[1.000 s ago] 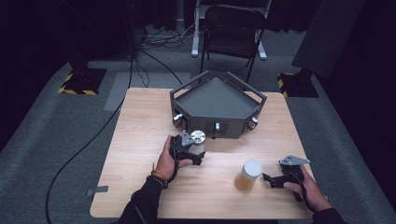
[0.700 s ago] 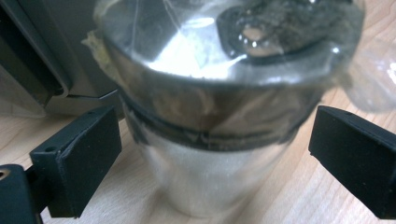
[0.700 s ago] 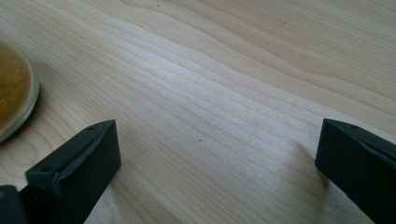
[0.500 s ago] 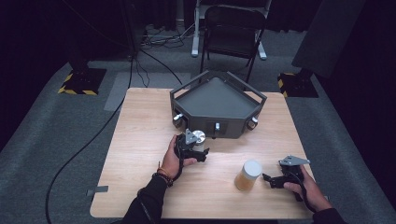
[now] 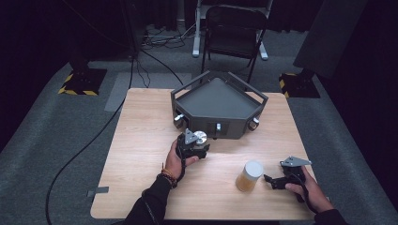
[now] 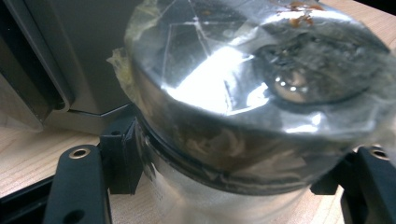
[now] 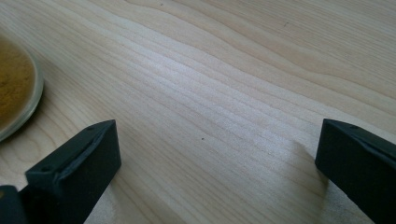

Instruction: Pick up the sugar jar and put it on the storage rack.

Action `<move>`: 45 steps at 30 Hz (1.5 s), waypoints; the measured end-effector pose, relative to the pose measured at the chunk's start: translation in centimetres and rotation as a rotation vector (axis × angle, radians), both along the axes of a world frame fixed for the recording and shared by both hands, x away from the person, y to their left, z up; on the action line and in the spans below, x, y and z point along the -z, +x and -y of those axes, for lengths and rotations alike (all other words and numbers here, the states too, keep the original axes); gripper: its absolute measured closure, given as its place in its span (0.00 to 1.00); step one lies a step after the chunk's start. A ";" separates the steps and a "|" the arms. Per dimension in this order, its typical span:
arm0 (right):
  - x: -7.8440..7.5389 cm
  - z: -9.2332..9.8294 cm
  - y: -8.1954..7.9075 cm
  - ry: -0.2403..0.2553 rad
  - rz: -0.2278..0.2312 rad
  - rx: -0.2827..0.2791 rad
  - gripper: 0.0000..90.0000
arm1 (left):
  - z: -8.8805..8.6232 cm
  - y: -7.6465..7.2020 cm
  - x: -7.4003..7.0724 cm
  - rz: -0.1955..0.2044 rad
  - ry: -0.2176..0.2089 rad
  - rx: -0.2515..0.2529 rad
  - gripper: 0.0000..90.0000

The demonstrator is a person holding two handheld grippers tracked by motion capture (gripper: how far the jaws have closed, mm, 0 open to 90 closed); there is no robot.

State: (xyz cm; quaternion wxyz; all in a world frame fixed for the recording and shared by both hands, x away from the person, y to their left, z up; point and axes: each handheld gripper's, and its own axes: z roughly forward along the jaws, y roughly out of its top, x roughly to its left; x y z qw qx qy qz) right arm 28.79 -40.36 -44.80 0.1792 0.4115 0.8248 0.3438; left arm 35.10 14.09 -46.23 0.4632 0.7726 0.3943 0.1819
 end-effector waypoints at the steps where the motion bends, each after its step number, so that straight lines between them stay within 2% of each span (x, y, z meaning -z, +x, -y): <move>1: 0.0 0.0 0.0 0.000 0.000 0.000 0.00 | 0.0 0.0 0.1 0.001 -0.003 -0.002 0.32; 14: 0.0 0.0 0.0 0.000 0.000 -0.003 0.00 | 0.1 -0.5 -0.4 0.017 -0.015 -0.024 0.33; 20: 0.0 0.0 0.0 0.000 0.000 -0.002 0.00 | 0.0 -0.8 -1.5 0.034 0.018 -0.016 0.33; 29: 0.0 0.0 0.0 0.000 0.000 -0.002 0.00 | -0.6 -1.1 -2.8 0.050 -0.022 -0.017 0.33; 34: 0.0 0.0 0.0 0.000 0.000 -0.002 0.00 | -0.8 -1.2 -3.8 0.062 -0.006 -0.004 0.33; 45: 0.0 0.0 0.0 0.000 -0.001 -0.001 0.00 | -1.2 -1.0 -5.5 0.080 -0.049 0.004 0.34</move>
